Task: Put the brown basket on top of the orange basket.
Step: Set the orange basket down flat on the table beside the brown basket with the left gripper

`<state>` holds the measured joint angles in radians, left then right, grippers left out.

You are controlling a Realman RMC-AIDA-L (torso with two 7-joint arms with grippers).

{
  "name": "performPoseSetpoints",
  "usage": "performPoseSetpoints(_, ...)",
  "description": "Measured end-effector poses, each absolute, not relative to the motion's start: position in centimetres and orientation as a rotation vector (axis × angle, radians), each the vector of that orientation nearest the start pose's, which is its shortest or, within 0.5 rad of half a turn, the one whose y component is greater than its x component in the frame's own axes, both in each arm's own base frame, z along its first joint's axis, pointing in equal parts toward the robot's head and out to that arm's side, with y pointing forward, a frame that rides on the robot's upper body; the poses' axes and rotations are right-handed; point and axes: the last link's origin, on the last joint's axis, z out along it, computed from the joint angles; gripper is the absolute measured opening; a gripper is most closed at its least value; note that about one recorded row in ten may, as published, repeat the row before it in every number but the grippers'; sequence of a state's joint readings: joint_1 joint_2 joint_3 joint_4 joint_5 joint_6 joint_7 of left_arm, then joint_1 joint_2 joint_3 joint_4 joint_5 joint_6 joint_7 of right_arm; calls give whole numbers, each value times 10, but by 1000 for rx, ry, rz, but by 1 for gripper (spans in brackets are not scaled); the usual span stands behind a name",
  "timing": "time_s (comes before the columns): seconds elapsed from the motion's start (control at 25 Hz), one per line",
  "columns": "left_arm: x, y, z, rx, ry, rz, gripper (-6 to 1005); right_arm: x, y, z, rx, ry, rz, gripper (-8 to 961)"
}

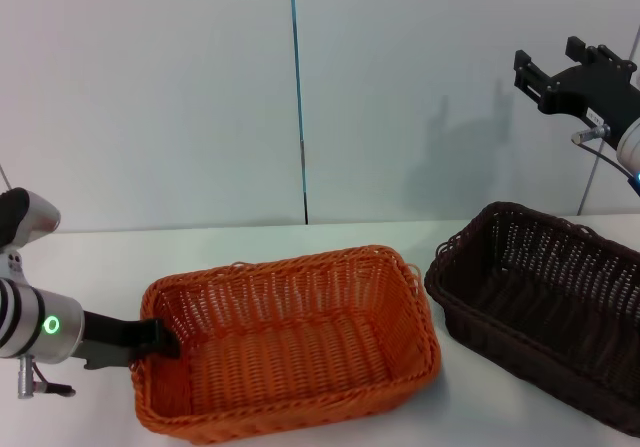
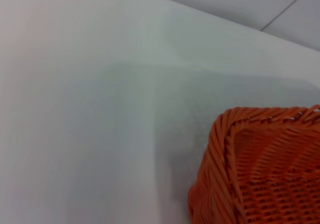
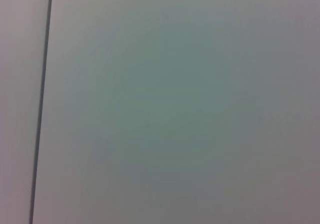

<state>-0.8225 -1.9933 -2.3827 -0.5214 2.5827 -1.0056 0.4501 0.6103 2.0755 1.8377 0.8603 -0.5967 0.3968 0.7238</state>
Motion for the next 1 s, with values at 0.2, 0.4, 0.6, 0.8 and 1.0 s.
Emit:
performPoseSetpoints(0.2, -281, 427, 4, -1939, -1722, -104, 242, 173, 471, 66, -459, -1944, -1507, 681)
performPoseSetpoints(0.4, -283, 429, 6, -1915, -1712, -120, 283, 174, 471, 66, -461, -1945, -1509, 681)
performPoseSetpoints(0.6, -285, 430, 8, -1901, -1705, -126, 420, 174, 471, 66, -456, -1947, -1513, 681)
performPoseSetpoints(0.8, -288, 429, 8, -1896, -1703, -123, 641, 173, 471, 67, -447, -1946, -1515, 681)
performPoseSetpoints(1.0, -293, 427, 10, -1876, -1701, -124, 905, 170, 471, 68, -439, -1943, -1514, 681)
